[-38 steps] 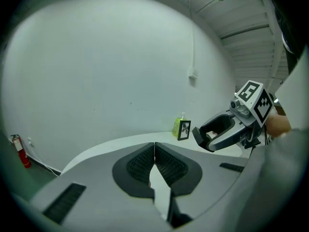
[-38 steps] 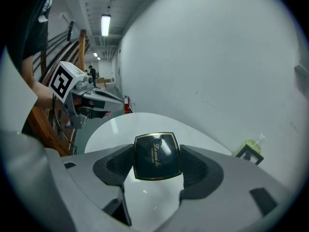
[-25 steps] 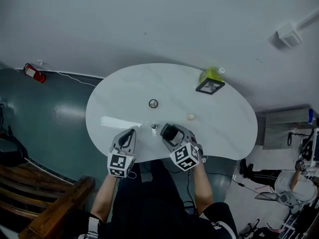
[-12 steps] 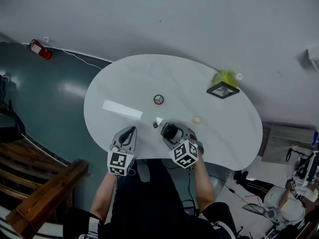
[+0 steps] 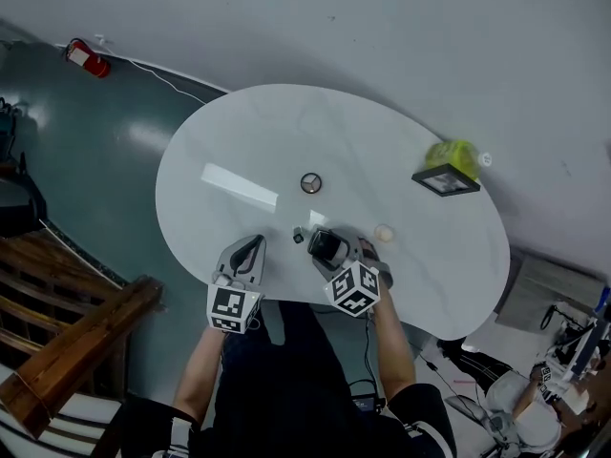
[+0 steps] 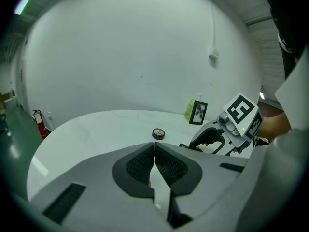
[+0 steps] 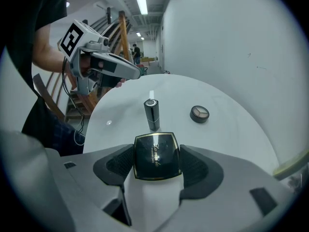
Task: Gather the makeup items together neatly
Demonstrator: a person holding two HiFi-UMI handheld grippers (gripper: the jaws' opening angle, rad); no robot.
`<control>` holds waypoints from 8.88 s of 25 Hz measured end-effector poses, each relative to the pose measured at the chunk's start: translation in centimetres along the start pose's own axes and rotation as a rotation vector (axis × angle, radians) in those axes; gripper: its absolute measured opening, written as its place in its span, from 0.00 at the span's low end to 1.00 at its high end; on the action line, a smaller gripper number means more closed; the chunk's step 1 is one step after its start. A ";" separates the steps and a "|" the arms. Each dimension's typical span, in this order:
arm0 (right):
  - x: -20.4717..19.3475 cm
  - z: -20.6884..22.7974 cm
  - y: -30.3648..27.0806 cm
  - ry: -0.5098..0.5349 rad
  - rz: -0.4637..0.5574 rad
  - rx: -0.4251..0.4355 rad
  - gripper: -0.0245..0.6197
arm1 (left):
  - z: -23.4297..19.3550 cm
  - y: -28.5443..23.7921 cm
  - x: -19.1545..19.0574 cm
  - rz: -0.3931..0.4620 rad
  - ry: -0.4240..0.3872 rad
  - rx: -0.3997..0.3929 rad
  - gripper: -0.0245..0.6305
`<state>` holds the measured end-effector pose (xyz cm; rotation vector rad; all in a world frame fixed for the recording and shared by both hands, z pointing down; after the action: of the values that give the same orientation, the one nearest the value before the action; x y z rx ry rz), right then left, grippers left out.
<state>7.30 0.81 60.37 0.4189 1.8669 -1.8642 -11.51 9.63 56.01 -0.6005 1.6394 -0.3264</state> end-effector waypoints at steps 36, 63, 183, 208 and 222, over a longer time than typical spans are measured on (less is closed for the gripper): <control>-0.1 1.2 -1.2 0.112 -0.036 0.058 0.50 | -0.1 -1.1 -1.1 -0.015 0.060 0.072 0.07; 4.7 -1.0 15.3 -0.175 0.399 -0.377 0.24 | 3.7 7.1 8.9 0.221 -0.152 0.019 0.07; 6.5 10.0 -6.7 -0.324 0.129 -0.184 0.40 | -6.5 -5.3 5.5 0.013 -0.018 -0.025 0.07; 3.4 6.0 5.8 -0.400 0.266 -0.395 0.40 | -0.3 -1.6 7.7 0.091 -0.141 -0.132 0.07; -3.1 0.8 9.2 -0.507 0.241 -0.487 0.40 | 4.2 0.1 5.8 0.085 -0.204 -0.228 0.07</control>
<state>14.80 0.67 54.16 -0.0033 1.7380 -1.1620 -7.77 7.02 50.42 -0.7088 1.5097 -0.0142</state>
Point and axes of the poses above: the fingertips, and each gripper's own axes: y backward along the fingers, z to its right, x out of its top, the point moved 9 cm from there along y, backward along the fingers, and after that the axes turned 2 degrees about -y, right-handed, at the moved point
